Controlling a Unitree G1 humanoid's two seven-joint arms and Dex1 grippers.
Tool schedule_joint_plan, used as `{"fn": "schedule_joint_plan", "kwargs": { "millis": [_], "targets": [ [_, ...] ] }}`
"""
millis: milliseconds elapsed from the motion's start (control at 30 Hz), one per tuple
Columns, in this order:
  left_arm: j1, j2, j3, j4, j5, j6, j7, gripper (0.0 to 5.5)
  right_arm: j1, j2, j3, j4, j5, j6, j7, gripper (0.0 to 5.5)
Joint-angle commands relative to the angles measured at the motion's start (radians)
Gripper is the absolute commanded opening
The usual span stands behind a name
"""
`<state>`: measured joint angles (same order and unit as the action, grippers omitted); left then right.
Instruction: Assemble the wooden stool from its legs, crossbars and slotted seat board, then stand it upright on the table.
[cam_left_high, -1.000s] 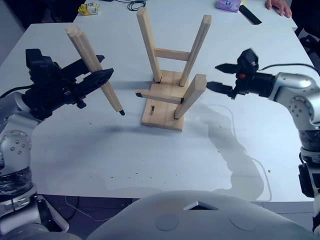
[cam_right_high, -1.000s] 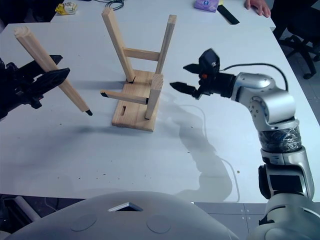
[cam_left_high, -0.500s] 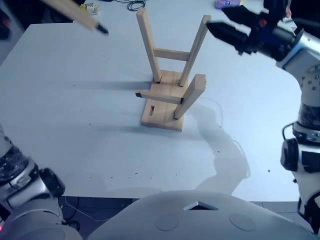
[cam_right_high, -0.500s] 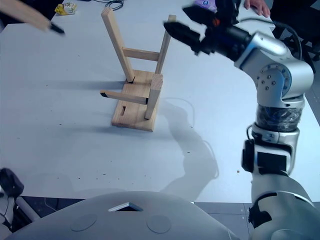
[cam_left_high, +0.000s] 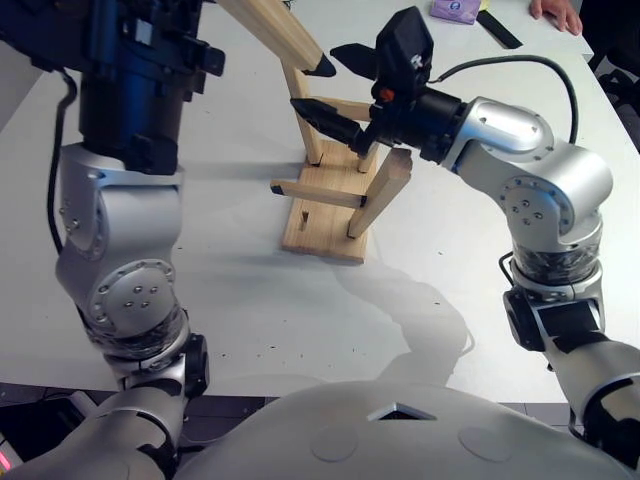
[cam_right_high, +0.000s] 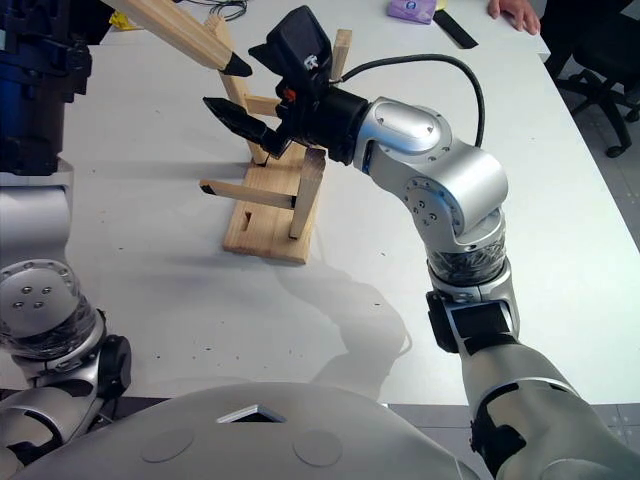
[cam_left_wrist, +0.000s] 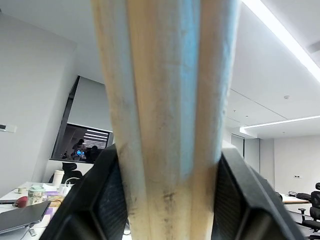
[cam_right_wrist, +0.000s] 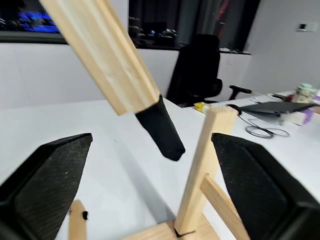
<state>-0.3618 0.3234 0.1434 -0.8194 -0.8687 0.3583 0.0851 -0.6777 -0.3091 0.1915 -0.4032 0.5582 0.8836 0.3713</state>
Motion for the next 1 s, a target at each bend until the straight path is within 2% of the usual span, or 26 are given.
{"fn": "schedule_joint_plan", "kwargs": {
  "millis": [33, 233, 700, 833, 1000],
  "targets": [
    [0.025, -0.016, -0.051, -0.039, 0.027, 0.025, 0.016, 2.05, -0.011, 0.013, 0.001, 0.035, -0.046, -0.003, -0.019, 4.4],
    [0.079, 0.001, -0.085, -0.08, 0.028, 0.069, 0.002, 2.05, -0.028, 0.014, -0.028, 0.067, -0.081, -0.008, -0.016, 4.4],
    [0.17, 0.076, -0.018, -0.05, 0.008, 0.067, -0.134, 2.05, -0.033, 0.007, -0.031, 0.074, -0.112, -0.004, 0.027, 4.4],
    [0.143, 0.098, 0.049, -0.012, -0.03, 0.051, -0.173, 2.05, 0.0, -0.015, -0.002, 0.06, -0.132, -0.009, 0.058, 4.4],
    [0.147, 0.283, 0.215, 0.136, -0.073, 0.061, -0.416, 2.05, 0.021, -0.068, -0.012, 0.085, -0.17, -0.036, 0.092, 4.4]
  ]
}}
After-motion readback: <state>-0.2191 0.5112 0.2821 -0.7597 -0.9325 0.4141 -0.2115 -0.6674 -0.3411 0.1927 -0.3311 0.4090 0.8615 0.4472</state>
